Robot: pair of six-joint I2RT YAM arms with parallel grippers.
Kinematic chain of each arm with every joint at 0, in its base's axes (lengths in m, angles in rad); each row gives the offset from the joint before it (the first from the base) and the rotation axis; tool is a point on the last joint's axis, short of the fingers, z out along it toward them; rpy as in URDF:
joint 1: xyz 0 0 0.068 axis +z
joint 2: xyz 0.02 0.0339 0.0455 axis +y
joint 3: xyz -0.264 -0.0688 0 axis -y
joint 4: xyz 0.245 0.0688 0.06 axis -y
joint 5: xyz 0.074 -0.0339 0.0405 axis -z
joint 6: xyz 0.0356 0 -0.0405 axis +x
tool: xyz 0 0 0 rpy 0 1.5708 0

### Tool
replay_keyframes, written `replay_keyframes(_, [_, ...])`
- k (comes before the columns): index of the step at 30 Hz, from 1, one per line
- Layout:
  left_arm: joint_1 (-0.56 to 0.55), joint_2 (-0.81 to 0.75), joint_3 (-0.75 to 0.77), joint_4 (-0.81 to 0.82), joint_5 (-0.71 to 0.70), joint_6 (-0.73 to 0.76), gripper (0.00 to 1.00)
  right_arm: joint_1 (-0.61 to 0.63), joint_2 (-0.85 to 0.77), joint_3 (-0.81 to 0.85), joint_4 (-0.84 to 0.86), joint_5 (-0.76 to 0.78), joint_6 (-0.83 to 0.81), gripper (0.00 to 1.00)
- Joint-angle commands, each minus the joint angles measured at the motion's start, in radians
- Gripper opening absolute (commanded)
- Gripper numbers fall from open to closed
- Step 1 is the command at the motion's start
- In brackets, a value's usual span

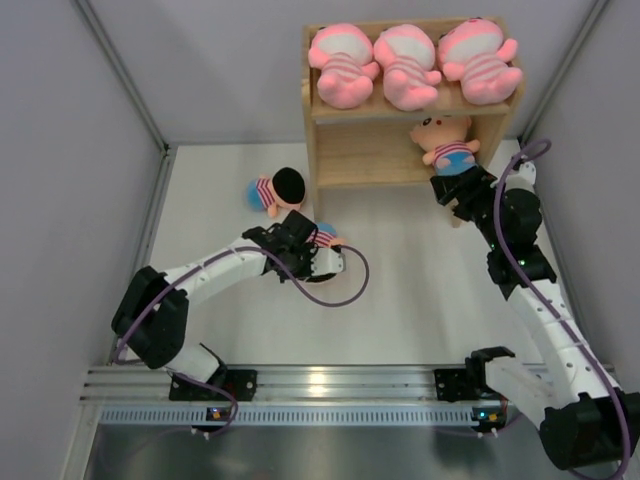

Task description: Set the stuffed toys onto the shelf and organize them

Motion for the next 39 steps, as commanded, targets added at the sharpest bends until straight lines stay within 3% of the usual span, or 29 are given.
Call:
replay_keyframes(1, [-0.002,-0.085,0.012,0.044,0.155,-0.02,0.0,0.006,-0.06,0.075,-0.058,-0.011,-0.121,0.77])
replay_keyframes(10, [-0.005,-0.149,0.062,0.023,0.281,-0.071,0.0,0.006,-0.122,0.092,-0.103,-0.026,-0.216,0.77])
replay_keyframes(14, [-0.004,-0.197,0.143,-0.097,0.428,-0.12,0.0,0.008,-0.114,0.121,-0.103,-0.244,-0.348,0.74])
replay_keyframes(18, [-0.002,-0.214,0.242,-0.204,0.6,-0.156,0.0,0.014,-0.149,0.163,-0.201,-0.482,-0.682,0.75])
replay_keyframes(19, [-0.001,-0.217,0.252,-0.223,0.634,-0.157,0.0,0.014,-0.16,0.166,-0.221,-0.611,-0.765,0.76])
replay_keyframes(23, [-0.002,-0.22,0.294,-0.31,0.822,-0.125,0.0,0.016,-0.205,0.161,-0.415,-0.847,-1.168,0.89])
replay_keyframes(25, [-0.001,-0.227,0.306,-0.347,0.863,-0.108,0.0,0.048,-0.229,0.167,-0.562,-0.855,-1.394,0.92])
replay_keyframes(30, [-0.002,-0.249,0.331,-0.404,0.881,-0.061,0.0,0.13,-0.18,0.206,-0.736,-0.744,-1.575,0.94])
replay_keyframes(34, [-0.004,-0.252,0.334,-0.425,0.904,-0.045,0.0,0.209,-0.113,0.236,-0.71,-0.624,-1.628,0.94])
replay_keyframes(39, [-0.015,-0.249,0.354,-0.439,0.909,-0.041,0.0,0.301,-0.007,0.276,-0.661,-0.61,-1.68,0.95])
